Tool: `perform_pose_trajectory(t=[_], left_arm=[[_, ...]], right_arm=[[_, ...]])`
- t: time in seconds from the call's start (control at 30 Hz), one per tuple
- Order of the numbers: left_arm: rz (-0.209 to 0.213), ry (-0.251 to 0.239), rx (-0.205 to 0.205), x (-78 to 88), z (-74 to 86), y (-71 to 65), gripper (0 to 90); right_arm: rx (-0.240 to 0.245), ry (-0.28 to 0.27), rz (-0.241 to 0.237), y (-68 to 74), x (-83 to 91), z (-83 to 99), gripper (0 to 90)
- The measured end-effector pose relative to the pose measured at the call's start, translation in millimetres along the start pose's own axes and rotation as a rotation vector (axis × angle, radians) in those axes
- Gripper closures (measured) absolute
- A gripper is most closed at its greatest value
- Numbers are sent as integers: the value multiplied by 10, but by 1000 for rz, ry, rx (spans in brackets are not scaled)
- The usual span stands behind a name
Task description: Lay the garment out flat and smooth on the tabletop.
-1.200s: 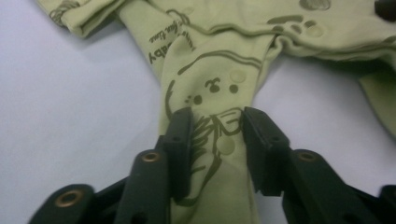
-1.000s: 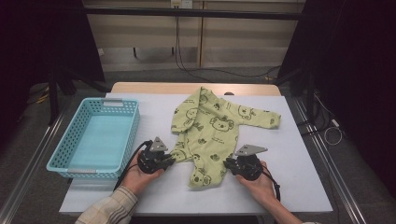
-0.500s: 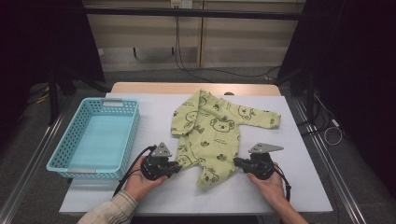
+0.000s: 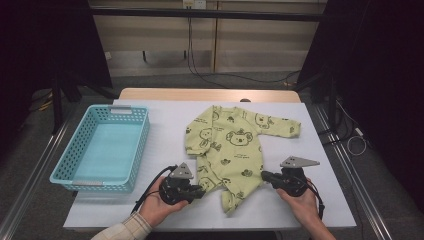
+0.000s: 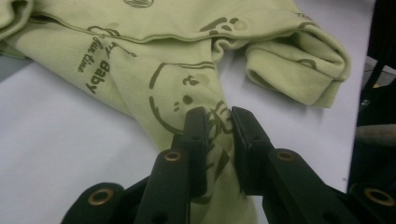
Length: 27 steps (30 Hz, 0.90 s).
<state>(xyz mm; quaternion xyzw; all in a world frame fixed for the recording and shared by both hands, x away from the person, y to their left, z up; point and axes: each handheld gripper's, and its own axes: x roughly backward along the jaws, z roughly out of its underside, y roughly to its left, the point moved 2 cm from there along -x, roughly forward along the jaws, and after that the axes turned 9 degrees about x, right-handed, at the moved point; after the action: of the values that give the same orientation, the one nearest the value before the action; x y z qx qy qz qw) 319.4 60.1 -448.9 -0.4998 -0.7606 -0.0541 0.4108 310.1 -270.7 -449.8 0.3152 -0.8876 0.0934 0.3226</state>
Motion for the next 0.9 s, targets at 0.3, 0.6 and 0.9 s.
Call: perform_pose_trajectory(t=[0.3,0.6,0.9], left_arm=[[29,3,-4,-49,-11,-155,766],[56,-16,-19,-51,3,-138,683],[-41,-158,31,118,-114,56,287]], right_arm=[[16,6,25,-25,98,60,885],[10,9,19,-34,89,116,870],[-2,-97,-10,-5,145,63,551]])
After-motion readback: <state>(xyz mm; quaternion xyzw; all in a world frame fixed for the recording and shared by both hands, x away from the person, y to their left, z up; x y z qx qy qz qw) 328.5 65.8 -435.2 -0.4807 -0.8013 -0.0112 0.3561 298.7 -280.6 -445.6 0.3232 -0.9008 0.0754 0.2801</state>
